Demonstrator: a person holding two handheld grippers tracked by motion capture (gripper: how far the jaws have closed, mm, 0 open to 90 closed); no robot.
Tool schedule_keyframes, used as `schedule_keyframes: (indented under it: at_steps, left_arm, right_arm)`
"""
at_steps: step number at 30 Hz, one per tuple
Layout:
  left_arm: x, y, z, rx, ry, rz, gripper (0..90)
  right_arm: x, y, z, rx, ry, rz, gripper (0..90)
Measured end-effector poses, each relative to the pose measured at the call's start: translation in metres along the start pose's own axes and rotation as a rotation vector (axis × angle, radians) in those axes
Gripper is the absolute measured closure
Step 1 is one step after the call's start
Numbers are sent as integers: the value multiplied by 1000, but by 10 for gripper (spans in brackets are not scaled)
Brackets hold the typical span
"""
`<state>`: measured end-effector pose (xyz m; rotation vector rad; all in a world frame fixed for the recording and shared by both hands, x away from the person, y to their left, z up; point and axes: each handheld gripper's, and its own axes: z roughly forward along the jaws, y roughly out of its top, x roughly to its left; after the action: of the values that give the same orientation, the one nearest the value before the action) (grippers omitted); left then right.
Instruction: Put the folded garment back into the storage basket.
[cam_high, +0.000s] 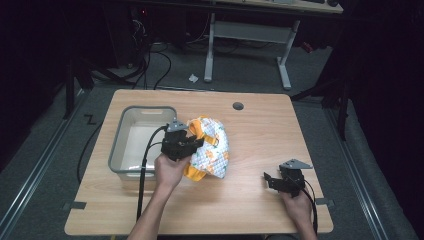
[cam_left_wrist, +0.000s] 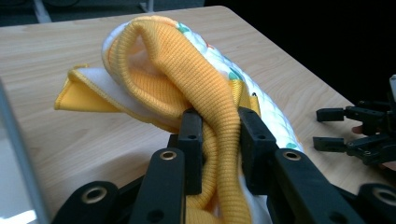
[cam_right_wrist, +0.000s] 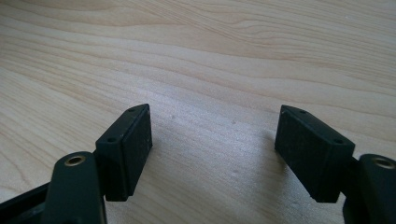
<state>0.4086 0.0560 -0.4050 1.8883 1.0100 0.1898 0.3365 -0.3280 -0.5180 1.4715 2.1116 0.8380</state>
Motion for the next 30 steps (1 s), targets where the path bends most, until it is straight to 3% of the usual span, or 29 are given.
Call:
schedule_keyframes:
  at_steps: [13, 21, 30]
  left_arm:
    - [17, 8, -28, -53, 18, -7, 736]
    - [26, 13, -34, -36, 39, 8, 736]
    - [38, 17, -51, -68, 63, 0, 736]
  right_arm:
    - [0, 0, 0, 0, 0, 1, 276]
    - [0, 0, 0, 0, -1, 1, 276]
    - [0, 0, 0, 0, -1, 1, 276]
